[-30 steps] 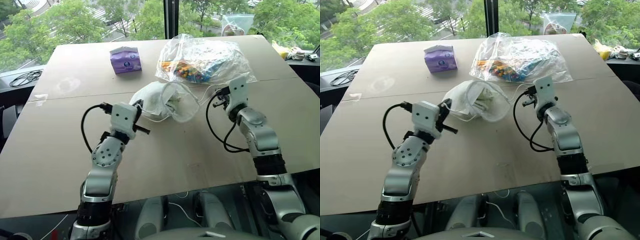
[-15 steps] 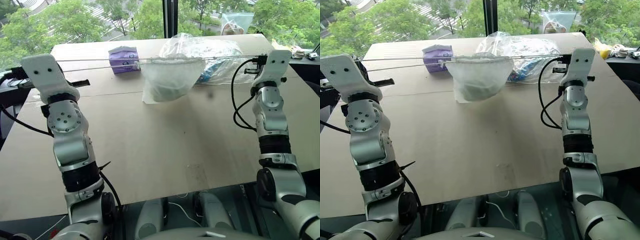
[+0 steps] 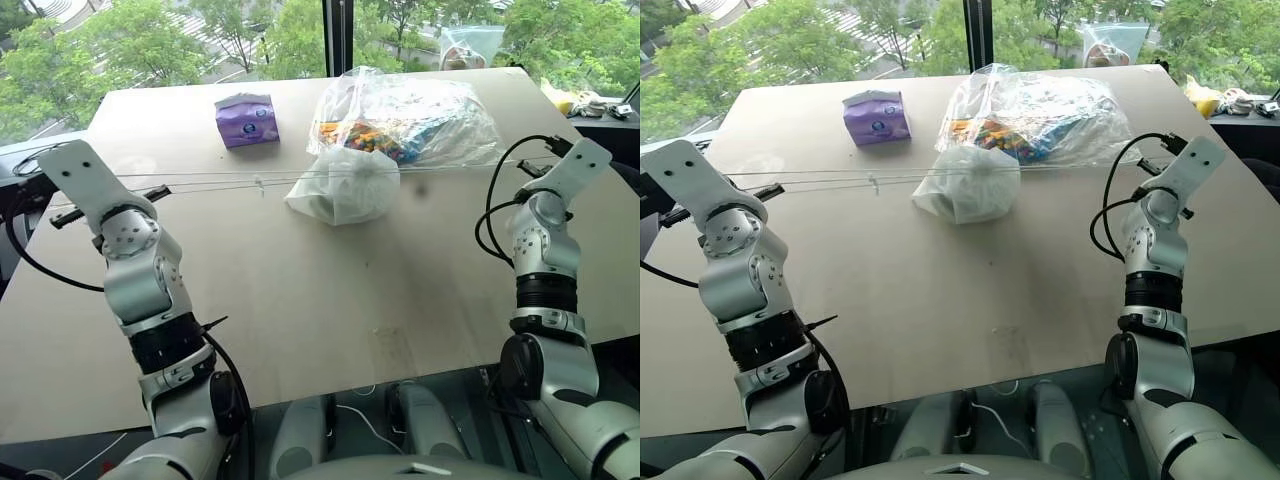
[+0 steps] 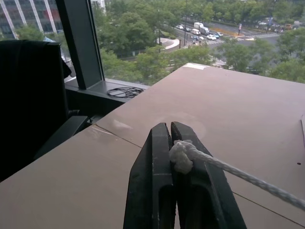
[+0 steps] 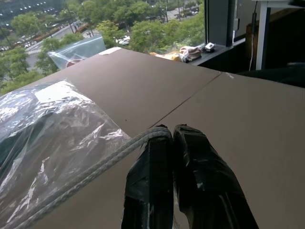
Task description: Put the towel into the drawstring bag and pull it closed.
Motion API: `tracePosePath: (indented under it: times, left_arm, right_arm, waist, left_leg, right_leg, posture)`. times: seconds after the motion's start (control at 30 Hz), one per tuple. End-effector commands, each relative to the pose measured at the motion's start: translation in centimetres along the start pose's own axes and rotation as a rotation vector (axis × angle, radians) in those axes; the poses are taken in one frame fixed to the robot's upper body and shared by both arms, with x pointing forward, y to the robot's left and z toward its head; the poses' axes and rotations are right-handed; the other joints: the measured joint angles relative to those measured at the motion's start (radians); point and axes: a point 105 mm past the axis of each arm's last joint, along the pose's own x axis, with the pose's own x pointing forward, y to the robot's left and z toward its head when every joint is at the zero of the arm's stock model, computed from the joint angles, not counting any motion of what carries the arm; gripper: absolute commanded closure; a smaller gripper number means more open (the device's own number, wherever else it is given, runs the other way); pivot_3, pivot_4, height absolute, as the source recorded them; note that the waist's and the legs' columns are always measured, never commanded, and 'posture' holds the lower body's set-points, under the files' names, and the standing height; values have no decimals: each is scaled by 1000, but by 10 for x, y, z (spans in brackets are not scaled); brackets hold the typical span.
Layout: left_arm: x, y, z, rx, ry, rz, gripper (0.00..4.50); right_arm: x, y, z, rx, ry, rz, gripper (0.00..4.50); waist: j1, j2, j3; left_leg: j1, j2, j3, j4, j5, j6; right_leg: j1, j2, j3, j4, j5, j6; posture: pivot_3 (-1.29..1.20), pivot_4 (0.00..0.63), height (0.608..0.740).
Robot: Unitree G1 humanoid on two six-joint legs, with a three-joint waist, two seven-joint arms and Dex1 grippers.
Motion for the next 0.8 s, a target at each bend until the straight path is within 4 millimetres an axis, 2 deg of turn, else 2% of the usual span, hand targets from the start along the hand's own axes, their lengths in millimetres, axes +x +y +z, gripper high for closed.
tracePosePath:
  times: [0.03,0.1,0.13,0.17,0.2,0.23,0.27,0.3,0.37,0.43,0.47,0.53,0.57,0.6,0.67,0.8]
  left_arm:
    - [7,17,19,-71,-72,37,4445]
    - [4,-15,14,-73,-45,-131,4445]
    - [-2,-38,10,-62,-24,-263,4445]
    - [-15,-65,5,-51,-4,-453,4445]
    - [-29,-84,1,-9,-1,-606,4489]
    - [-43,-98,-4,38,6,-732,4500]
    - [-54,-107,-11,84,26,-831,4233]
    - [-61,-111,-20,131,54,-899,3955]
    - [-69,-111,-32,181,107,-979,3360]
    - [-80,-89,-59,373,173,-1124,2370]
    - [-72,-69,-71,377,248,-1100,1897]
    - [-49,-30,-81,339,331,-974,935]
    - [-44,-17,-83,346,340,-954,234]
    - [-46,-8,-85,365,348,-974,100]
    - [-63,2,-86,361,364,-1079,100]
    - [-93,2,-84,338,352,-1216,100]
  right_arm:
    - [5,-11,18,34,-21,-6,4500]
    - [-3,25,12,17,13,180,4500]
    - [-12,49,10,-7,24,324,4500]
    - [-31,81,5,-38,48,549,4500]
    - [-55,106,-1,-85,79,776,4139]
    - [-83,122,-10,-173,100,994,3754]
    - [-104,125,-20,-270,120,1140,3404]
    - [-117,120,-34,-364,169,1240,2956]
    - [-128,106,-51,-472,255,1327,2161]
    - [-114,75,-63,-684,261,1301,1129]
    - [-106,59,-66,-755,285,1280,704]
    - [-97,36,-65,-824,317,1279,696]
    - [-95,29,-63,-832,322,1285,696]
    - [-91,25,-59,-828,308,1280,696]
    - [-82,17,-49,-805,280,1250,696]
    - [-75,7,-42,-762,249,1253,696]
  waist:
    - [0,0,0]
    - [-1,0,0]
    - [-1,0,0]
    - [-2,0,0]
    - [-3,0,0]
    - [-5,0,0]
    - [-5,0,0]
    - [-5,0,0]
    - [-3,0,0]
    - [-2,0,0]
    - [-2,1,0]
    - [0,1,1]
    - [-1,1,1]
    - [-1,1,1]
    - [-3,0,1]
    - [8,1,1]
  left_leg:
    - [0,0,0,0,0,0]
    - [0,0,0,0,0,0]
    - [0,0,0,0,0,0]
    - [0,0,0,0,0,0]
    - [0,0,0,0,0,0]
    - [0,0,0,0,0,0]
    - [0,0,0,0,0,0]
    - [0,0,-1,0,0,0]
    - [0,0,-1,-1,0,0]
    - [-1,0,-2,-1,0,0]
    - [-1,0,-1,-2,0,0]
    - [-1,0,0,-2,-1,0]
    - [-1,0,0,-2,-1,0]
    - [-1,1,0,-2,-1,0]
    - [0,2,-2,-1,-1,0]
    - [-2,2,-2,-2,-3,-5]
  right_leg:
    - [0,0,0,0,0,0]
    - [0,0,0,0,0,0]
    - [0,0,0,0,0,0]
    - [0,1,0,0,0,0]
    - [0,1,0,0,0,0]
    - [0,1,0,0,0,0]
    - [0,1,0,0,0,0]
    - [0,1,0,0,0,0]
    - [0,1,-1,-1,0,0]
    - [0,1,-2,-2,-1,0]
    - [0,1,-1,-3,-2,-2]
    - [-1,-1,-1,-4,-3,-4]
    - [-2,-5,-1,-5,-5,-1]
    - [-2,-5,-1,-5,-5,0]
    - [-1,-5,-4,-5,-5,-1]
    - [-1,-10,-6,-5,-5,-2]
  posture:
    - [0,150,740]
    - [0,150,740]
    - [0,150,740]
    - [0,150,740]
    - [0,150,740]
    - [0,150,740]
    - [0,150,740]
    - [0,150,740]
    - [0,150,740]
    - [0,150,740]
    - [0,150,740]
    - [0,150,740]
    - [0,150,740]
    - [0,150,740]
    - [0,150,740]
    - [0,150,740]
